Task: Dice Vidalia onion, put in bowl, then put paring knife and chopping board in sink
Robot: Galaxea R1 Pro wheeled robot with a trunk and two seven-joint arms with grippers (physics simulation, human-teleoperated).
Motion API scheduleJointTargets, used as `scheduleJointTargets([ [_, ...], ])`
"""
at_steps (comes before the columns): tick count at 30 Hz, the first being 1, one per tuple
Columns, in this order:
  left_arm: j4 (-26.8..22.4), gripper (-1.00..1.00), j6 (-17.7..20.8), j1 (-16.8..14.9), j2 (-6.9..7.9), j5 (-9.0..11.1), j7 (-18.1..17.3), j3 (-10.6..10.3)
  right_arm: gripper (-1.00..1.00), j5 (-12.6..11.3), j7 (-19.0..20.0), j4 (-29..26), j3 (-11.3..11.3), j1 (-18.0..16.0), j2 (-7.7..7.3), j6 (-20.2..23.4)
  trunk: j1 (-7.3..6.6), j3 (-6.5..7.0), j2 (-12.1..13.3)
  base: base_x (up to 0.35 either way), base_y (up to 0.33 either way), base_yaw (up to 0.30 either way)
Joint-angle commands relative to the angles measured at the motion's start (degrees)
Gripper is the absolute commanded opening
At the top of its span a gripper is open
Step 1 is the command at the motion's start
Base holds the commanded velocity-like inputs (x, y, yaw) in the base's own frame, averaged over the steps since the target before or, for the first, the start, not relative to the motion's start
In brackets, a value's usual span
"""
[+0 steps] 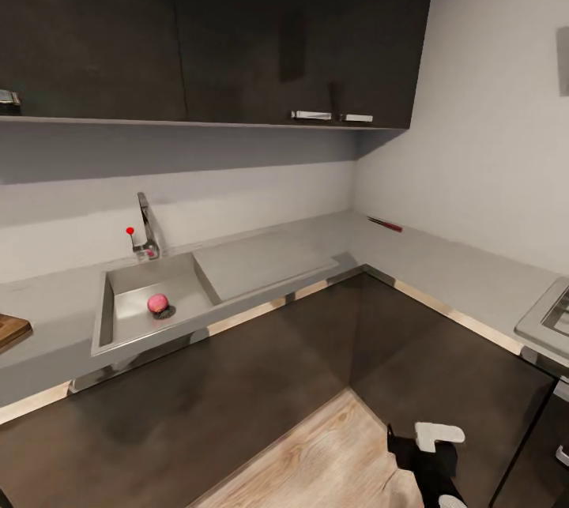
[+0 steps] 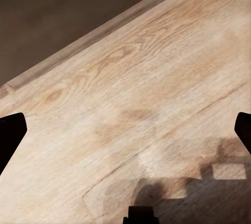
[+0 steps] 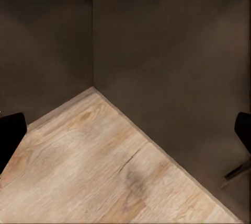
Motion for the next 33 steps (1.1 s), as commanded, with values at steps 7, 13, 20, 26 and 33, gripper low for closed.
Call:
scheduleJointTargets([
  [7, -0.1, 1.00, -0.1, 0.0, 0.00, 0.0, 0.0, -0.1, 1.00, 0.0, -2.8, -10.1, 0.1, -0.1, 0.08, 11.9, 0.00, -0.05, 0.0, 0.000, 0.000, 0.000],
  [13, -0.1, 1.00, -0.1, 0.0, 0.00, 0.0, 0.0, -0.1, 1.00, 0.0, -4.4, -13.6, 0.1, -3.7, 0.06, 19.5, 0.00, -0.05, 0.0, 0.000, 0.000, 0.000],
  [20, -0.1, 1.00, -0.1, 0.0, 0.07, 0.0, 0.0, -0.1, 1.00, 0.1, -5.0, -15.8, 0.1, -9.6, -0.13, 25.4, 0.00, -0.05, 0.0, 0.000, 0.000, 0.000],
  [26, 0.0, 1.00, -0.1, 0.0, 0.04, 0.0, 0.0, -0.1, 1.00, 0.0, -9.6, -16.0, 0.1, -20.7, -0.17, 34.5, 0.00, -0.05, 0.0, 0.000, 0.000, 0.000],
  [33, 1.0, 1.00, -0.1, 0.0, 0.01, 0.0, 0.0, 0.0, 1.00, 0.4, -11.0, -16.0, 0.1, -34.3, -0.57, 43.1, 0.00, -0.05, 0.0, 0.000, 0.000, 0.000],
])
